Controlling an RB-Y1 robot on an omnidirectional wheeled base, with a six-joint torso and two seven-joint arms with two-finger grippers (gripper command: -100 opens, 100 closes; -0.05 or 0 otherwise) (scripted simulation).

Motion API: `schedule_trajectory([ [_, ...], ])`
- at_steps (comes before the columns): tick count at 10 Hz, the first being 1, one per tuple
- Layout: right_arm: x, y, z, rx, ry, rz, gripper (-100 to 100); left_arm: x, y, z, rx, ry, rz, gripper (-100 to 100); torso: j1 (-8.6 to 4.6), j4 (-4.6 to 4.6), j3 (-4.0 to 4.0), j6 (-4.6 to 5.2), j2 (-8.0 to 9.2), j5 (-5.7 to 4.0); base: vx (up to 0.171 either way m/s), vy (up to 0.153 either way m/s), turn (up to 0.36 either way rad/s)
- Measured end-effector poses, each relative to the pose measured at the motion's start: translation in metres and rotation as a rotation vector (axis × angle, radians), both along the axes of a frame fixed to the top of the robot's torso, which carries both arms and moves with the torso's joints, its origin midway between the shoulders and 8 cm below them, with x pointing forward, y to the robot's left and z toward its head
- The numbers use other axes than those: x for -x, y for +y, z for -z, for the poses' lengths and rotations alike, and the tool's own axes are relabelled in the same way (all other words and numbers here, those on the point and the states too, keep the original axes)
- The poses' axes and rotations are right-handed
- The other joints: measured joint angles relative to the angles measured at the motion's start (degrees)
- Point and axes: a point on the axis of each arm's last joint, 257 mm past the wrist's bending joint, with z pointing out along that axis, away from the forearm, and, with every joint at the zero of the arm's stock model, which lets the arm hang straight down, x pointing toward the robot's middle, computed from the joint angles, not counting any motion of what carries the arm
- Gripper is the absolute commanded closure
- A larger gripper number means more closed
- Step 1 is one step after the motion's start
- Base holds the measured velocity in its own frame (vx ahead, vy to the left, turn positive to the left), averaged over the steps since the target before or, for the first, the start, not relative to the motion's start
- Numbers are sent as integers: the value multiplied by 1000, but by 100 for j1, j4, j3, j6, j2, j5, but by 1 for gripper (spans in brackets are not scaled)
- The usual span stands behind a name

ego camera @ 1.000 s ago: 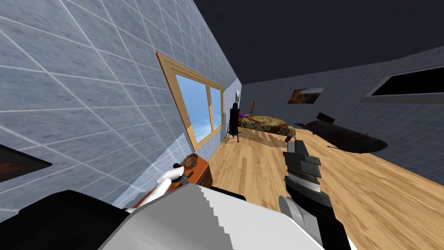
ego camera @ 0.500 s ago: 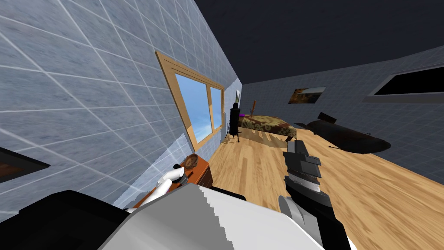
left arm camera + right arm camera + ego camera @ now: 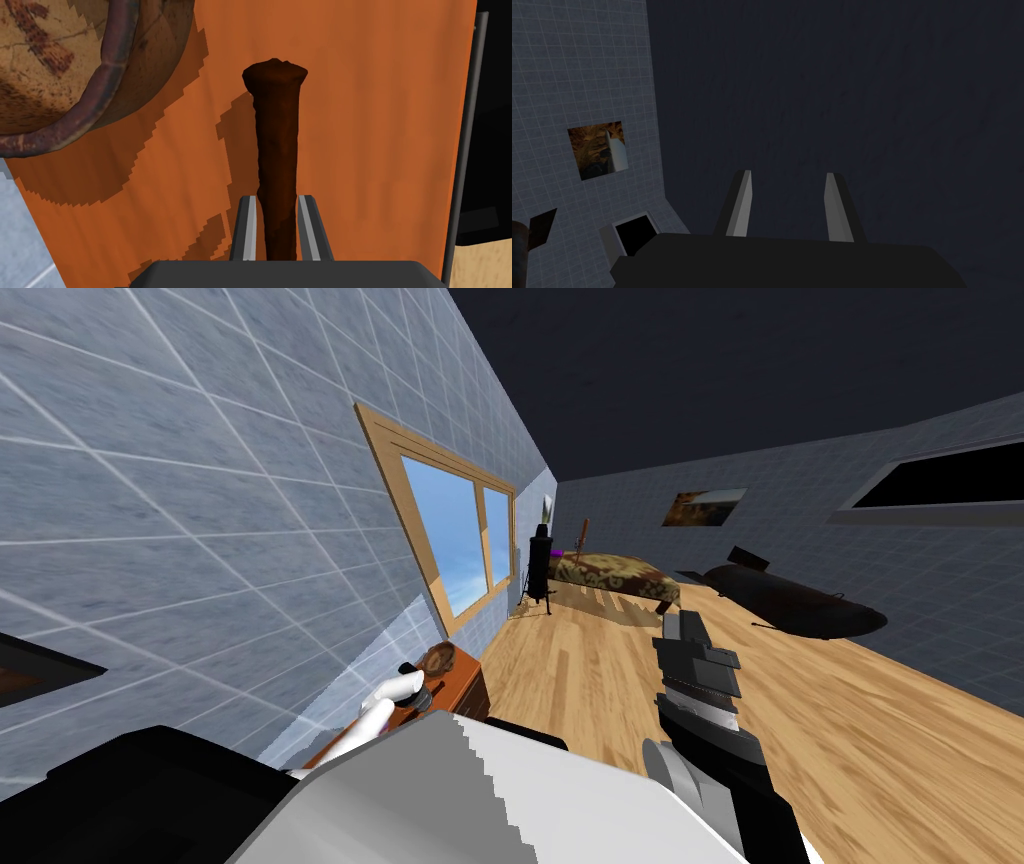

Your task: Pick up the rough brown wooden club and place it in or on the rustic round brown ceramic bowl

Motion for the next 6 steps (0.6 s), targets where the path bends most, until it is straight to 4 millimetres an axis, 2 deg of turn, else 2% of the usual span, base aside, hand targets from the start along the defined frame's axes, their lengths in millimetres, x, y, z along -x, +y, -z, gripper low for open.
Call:
schedule_trajectory([
  [1, 0, 0, 0, 0, 0, 0, 0, -1, 2, -3, 1, 2, -3, 100, 1, 0, 2, -2, 5, 1, -21, -13, -2],
  [2, 0, 0, 0, 0, 0, 0, 0, -1, 2, -4, 2, 4, -4, 0, 8, -1, -1, -2, -2, 2, 0, 0, 0],
  [3, 0, 0, 0, 0, 0, 0, 0, -1, 2, -3, 3, 4, -4, 100, 13, -2, -5, -2, -8, 3, 11, -53, 39],
  [6, 0, 0, 0, 0, 0, 0, 0, 1, 15, -14, -14, 36, 23, 100, -16, -4, -11, 0, -21, -4, 25, -74, 35],
])
